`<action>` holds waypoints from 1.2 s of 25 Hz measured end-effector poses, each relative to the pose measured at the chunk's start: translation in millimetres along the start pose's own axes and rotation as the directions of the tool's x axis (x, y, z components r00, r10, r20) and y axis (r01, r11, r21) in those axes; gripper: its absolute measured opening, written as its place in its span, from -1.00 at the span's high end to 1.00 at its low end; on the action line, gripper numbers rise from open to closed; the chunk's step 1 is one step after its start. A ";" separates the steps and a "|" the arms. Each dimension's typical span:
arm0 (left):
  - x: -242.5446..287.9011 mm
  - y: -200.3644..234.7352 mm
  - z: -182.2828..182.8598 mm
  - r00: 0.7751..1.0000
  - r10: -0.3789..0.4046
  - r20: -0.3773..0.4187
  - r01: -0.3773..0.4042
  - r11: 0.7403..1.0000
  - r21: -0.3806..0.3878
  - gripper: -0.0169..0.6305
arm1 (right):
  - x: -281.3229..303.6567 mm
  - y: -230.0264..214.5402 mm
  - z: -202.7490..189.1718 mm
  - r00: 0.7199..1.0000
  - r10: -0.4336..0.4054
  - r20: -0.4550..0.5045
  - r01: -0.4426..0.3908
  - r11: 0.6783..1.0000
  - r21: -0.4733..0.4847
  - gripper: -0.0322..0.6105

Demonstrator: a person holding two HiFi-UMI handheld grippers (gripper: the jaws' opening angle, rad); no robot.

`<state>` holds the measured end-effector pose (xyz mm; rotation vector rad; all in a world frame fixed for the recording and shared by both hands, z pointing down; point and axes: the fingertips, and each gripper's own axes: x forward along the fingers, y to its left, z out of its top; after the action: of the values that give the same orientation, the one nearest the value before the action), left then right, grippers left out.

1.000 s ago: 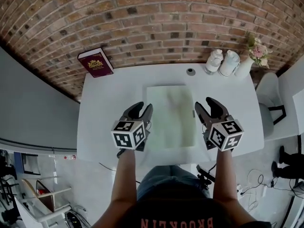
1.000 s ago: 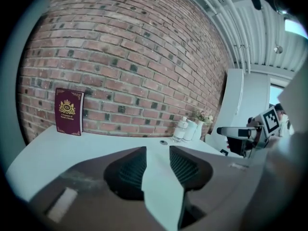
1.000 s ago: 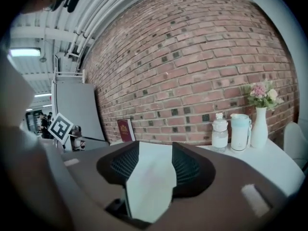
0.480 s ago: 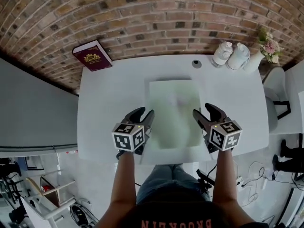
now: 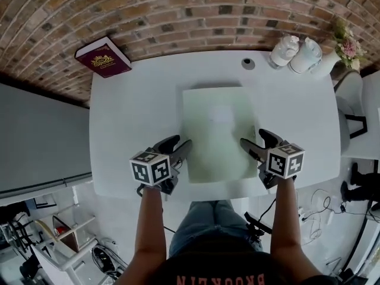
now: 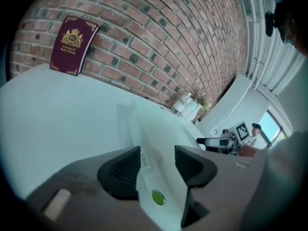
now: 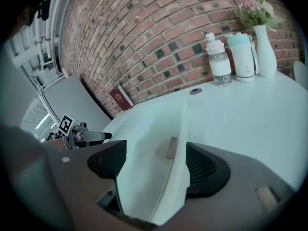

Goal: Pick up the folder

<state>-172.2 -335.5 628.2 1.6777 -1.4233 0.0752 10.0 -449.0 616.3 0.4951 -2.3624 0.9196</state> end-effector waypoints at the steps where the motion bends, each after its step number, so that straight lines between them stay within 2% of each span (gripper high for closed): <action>1: 1.2 0.5 -2.0 1.000 -0.021 -0.006 0.021 1.000 -0.020 0.23 | 2.6 -1.5 -3.8 1.000 0.020 -0.018 -0.019 1.000 0.022 -0.28; 5: 7.9 -1.9 -7.5 0.994 -0.102 -0.039 0.098 0.992 -0.081 0.23 | 13.3 -5.8 -14.7 0.990 0.110 -0.086 -0.101 0.989 0.104 -0.36; 8: 12.9 -6.1 -9.1 0.990 -0.129 -0.060 0.124 0.989 -0.082 0.23 | 23.1 -10.9 -20.0 0.981 0.134 -0.138 -0.118 0.986 0.117 -0.37; 12: 15.9 -5.5 -12.3 0.991 -0.105 -0.077 0.102 0.994 -0.047 0.23 | 32.9 -17.0 -28.0 0.973 0.129 -0.190 -0.110 0.988 0.106 -0.41; 17: 18.7 -4.7 -15.1 0.995 -0.046 -0.093 0.049 0.998 0.028 0.28 | 36.8 -15.6 -29.8 0.970 0.144 -0.197 -0.119 0.984 0.135 -0.47; 30: 11.5 -16.2 -19.3 0.998 0.014 -0.059 -0.010 0.998 0.058 0.30 | 31.8 -3.9 -36.1 0.979 0.044 -0.199 -0.026 0.995 0.095 -0.56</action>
<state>-146.0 -332.9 636.6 1.7000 -1.3986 0.1734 0.2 -430.6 659.8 0.3775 -2.1602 1.0473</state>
